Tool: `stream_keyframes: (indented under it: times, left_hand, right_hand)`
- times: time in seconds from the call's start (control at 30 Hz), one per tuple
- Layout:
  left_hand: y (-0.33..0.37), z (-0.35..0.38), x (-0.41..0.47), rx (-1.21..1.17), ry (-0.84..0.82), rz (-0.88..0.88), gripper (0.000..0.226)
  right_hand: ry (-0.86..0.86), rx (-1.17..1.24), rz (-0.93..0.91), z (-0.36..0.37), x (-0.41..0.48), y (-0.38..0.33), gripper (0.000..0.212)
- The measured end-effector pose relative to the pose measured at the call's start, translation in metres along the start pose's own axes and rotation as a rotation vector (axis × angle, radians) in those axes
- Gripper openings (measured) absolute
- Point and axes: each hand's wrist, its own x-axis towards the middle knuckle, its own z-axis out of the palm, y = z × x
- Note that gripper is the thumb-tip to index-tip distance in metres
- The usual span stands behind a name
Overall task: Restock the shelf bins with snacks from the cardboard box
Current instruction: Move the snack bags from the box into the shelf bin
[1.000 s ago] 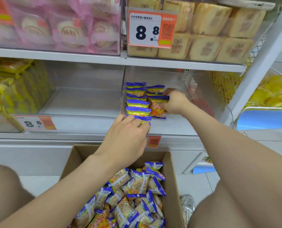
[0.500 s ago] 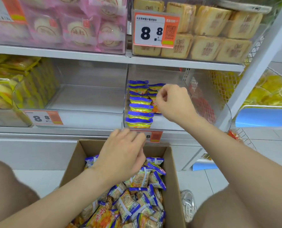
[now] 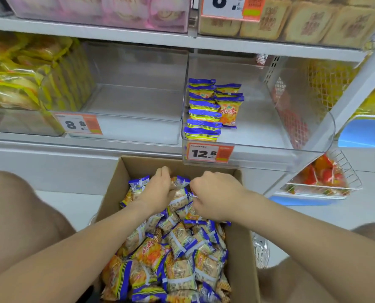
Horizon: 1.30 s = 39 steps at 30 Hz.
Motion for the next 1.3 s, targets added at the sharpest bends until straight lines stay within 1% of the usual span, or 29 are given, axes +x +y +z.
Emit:
stream_keyframes:
  times: [0.07, 0.17, 0.23, 0.3, 0.4, 0.43, 0.47, 0.53, 0.57, 0.6, 0.63, 0.73, 0.77, 0.83, 0.87, 0.93, 1.0, 1.03, 1.1, 1.13, 1.17, 1.27, 1.3]
  left_hand:
    - [0.000, 0.004, 0.003, 0.034, 0.000, 0.002, 0.040]
    - [0.003, 0.004, 0.002, 0.212, -0.061, 0.002, 0.040]
    - [0.011, -0.002, -0.002, 0.219, -0.035, 0.008, 0.039]
    - [0.024, -0.010, -0.009, 0.130, -0.031, -0.009, 0.042]
    - [0.049, -0.022, -0.027, -0.211, -0.091, -0.123, 0.044]
    - [0.057, -0.027, -0.034, -0.306, -0.102, -0.143, 0.045]
    - [0.065, -0.033, -0.042, -0.371, -0.094, -0.142, 0.045]
    - [0.082, -0.048, -0.058, -0.411, -0.002, -0.087, 0.049]
    - [0.089, -0.057, -0.066, -0.406, 0.070, -0.051, 0.053]
    - [0.097, -0.067, -0.072, -0.402, 0.141, -0.018, 0.057]
    - [0.104, -0.077, -0.077, -0.405, 0.200, 0.010, 0.061]
    - [0.115, -0.108, -0.084, -0.442, 0.299, 0.157, 0.069]
    - [0.117, -0.117, -0.085, -0.441, 0.325, 0.224, 0.067]
    - [0.116, -0.130, -0.082, -0.445, 0.366, 0.300, 0.058]
    - [0.116, -0.135, -0.079, -0.501, 0.360, 0.288, 0.051]
    - [0.120, -0.142, -0.073, -0.752, 0.292, 0.188, 0.038]
    - [0.125, -0.147, -0.066, -0.998, 0.247, 0.085, 0.030]
    - [0.126, -0.150, -0.062, -1.068, 0.251, 0.060, 0.027]
    - [0.126, -0.156, -0.056, -1.161, 0.251, 0.070, 0.022]
    - [0.126, -0.158, -0.053, -1.156, 0.255, 0.098, 0.022]
    - [0.125, -0.160, -0.049, -1.098, 0.273, 0.131, 0.023]
    - [0.119, -0.166, -0.042, -0.877, 0.318, 0.246, 0.027]
    - [0.119, -0.168, -0.040, -0.842, 0.327, 0.285, 0.027]
  right_hand:
    - [-0.052, -0.054, 0.003, 0.001, 0.005, 0.001, 0.019]
    - [-0.122, -0.104, 0.017, 0.002, 0.014, 0.005, 0.014]
    - [-0.161, -0.102, 0.052, 0.003, 0.018, 0.011, 0.011]
    - [-0.197, -0.072, 0.090, 0.005, 0.021, 0.019, 0.014]
    - [-0.231, 0.020, 0.102, 0.001, 0.021, 0.031, 0.013]
    - [-0.222, 0.072, 0.103, -0.005, 0.019, 0.034, 0.021]
    - [-0.201, 0.141, 0.110, -0.013, 0.015, 0.036, 0.034]
    - [-0.154, 0.307, 0.143, -0.029, 0.005, 0.039, 0.056]
    - [-0.143, 0.374, 0.149, -0.036, 0.000, 0.040, 0.062]
    - [-0.137, 0.435, 0.149, -0.043, -0.007, 0.040, 0.063]
    - [-0.132, 0.510, 0.151, -0.050, -0.013, 0.041, 0.058]
    - [-0.071, 0.799, 0.154, -0.068, -0.034, 0.047, 0.028]
    - [-0.026, 0.880, 0.153, -0.074, -0.039, 0.051, 0.025]
    - [0.104, 1.025, 0.185, -0.084, -0.045, 0.060, 0.030]
    - [0.182, 1.100, 0.209, -0.088, -0.047, 0.064, 0.032]
    - [0.300, 1.290, 0.217, -0.093, -0.048, 0.070, 0.036]
    - [0.312, 1.428, 0.165, -0.095, -0.049, 0.071, 0.040]
    - [0.288, 1.421, 0.137, -0.094, -0.050, 0.072, 0.043]
    - [0.240, 1.265, 0.116, -0.093, -0.051, 0.072, 0.049]
    - [0.233, 1.193, 0.115, -0.092, -0.051, 0.072, 0.050]
    - [0.240, 1.150, 0.115, -0.091, -0.050, 0.074, 0.047]
    - [0.333, 1.133, 0.108, -0.092, -0.047, 0.076, 0.037]
    - [0.324, 1.132, 0.083, -0.093, -0.047, 0.077, 0.037]
